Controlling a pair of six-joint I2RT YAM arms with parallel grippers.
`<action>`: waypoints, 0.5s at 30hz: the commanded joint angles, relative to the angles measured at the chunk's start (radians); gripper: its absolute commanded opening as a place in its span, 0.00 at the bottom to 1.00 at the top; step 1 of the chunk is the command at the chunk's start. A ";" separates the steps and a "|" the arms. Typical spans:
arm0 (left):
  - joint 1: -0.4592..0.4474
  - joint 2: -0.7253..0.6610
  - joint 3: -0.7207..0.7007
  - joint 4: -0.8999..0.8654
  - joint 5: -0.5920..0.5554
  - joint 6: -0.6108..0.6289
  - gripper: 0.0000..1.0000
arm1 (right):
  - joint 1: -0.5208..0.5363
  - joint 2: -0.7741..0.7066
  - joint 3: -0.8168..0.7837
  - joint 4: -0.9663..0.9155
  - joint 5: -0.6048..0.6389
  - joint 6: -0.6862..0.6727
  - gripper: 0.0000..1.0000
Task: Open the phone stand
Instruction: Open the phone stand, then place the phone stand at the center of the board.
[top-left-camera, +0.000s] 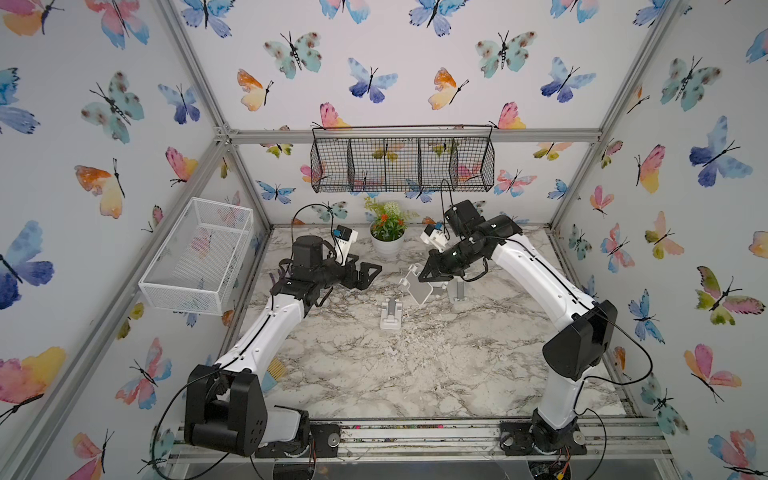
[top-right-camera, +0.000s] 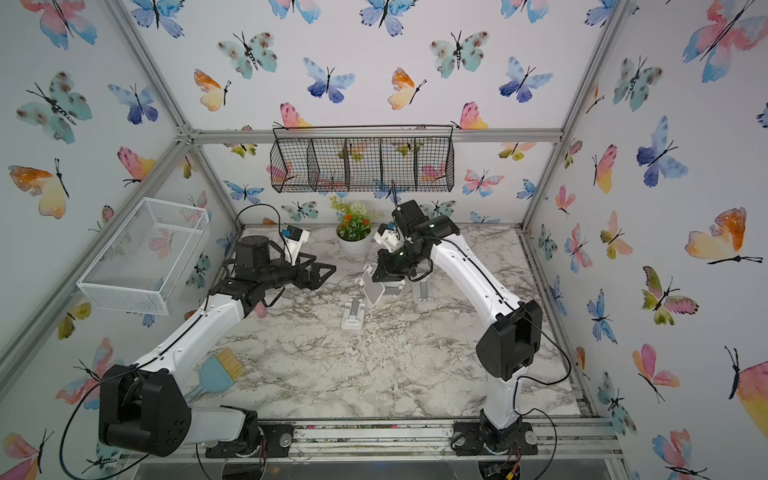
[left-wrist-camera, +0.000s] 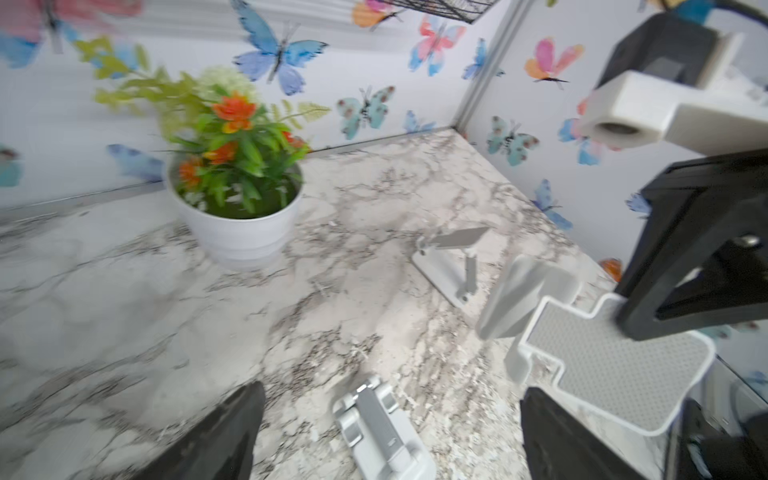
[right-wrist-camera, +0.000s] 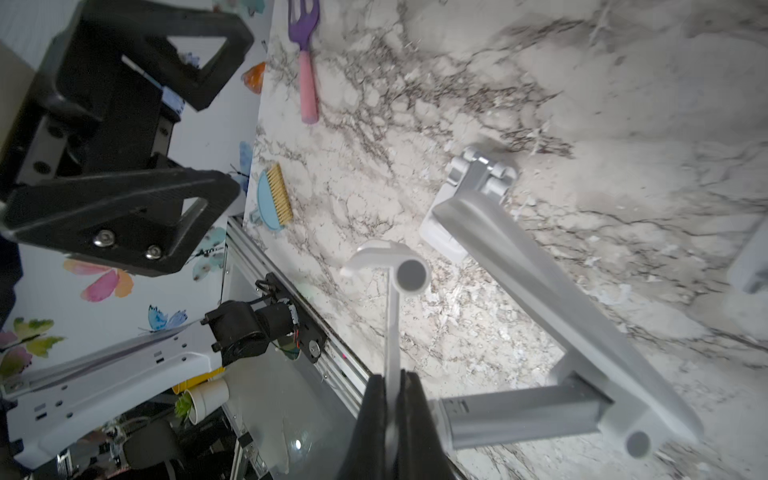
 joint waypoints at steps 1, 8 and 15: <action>-0.015 -0.055 -0.035 -0.038 -0.261 -0.097 0.98 | -0.034 -0.031 0.054 -0.012 -0.018 0.035 0.01; -0.128 -0.197 -0.135 -0.094 -0.369 -0.128 0.98 | -0.251 -0.083 -0.031 0.150 -0.162 0.198 0.00; -0.242 -0.304 -0.147 -0.197 -0.426 -0.134 0.98 | -0.459 -0.047 -0.100 0.252 -0.293 0.268 0.00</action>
